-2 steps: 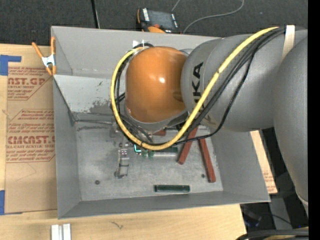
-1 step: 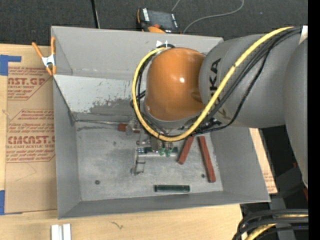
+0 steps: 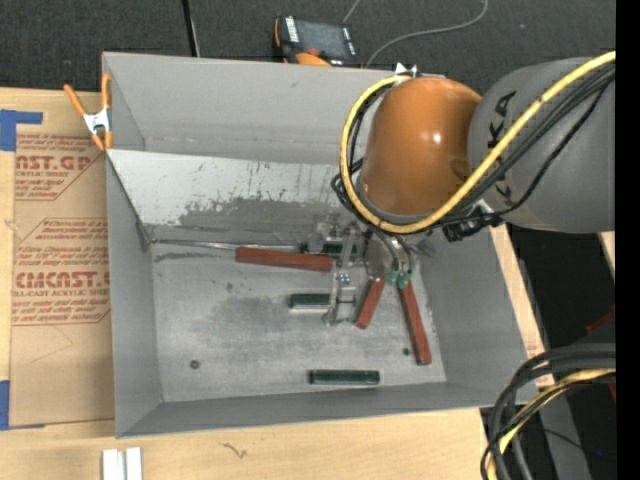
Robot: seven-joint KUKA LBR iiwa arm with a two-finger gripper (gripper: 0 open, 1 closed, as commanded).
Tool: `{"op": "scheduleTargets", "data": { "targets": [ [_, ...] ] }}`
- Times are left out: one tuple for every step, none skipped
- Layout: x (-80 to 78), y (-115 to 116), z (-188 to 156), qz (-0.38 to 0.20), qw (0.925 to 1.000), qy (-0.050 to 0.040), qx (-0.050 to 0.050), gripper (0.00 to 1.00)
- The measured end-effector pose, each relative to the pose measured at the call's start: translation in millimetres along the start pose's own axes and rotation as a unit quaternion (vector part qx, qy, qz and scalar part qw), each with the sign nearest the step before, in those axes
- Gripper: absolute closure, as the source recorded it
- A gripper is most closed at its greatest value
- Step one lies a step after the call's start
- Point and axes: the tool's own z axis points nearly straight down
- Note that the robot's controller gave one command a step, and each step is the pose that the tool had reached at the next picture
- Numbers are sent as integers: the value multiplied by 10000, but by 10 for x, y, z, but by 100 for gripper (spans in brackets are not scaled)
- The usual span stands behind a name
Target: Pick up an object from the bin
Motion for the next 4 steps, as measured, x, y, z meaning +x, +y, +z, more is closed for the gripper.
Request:
{"op": "scheduleTargets", "data": {
  "targets": [
    [622, -416, 646, -601, 9982, 58, -22, 0],
    [632, -610, 1306, -62, 10000, -24, -25, 0],
    [650, -606, 1285, -82, 10000, 21, -25, 100],
    [631, -607, 1287, -75, 10000, -22, -27, 0]
  ]
}}
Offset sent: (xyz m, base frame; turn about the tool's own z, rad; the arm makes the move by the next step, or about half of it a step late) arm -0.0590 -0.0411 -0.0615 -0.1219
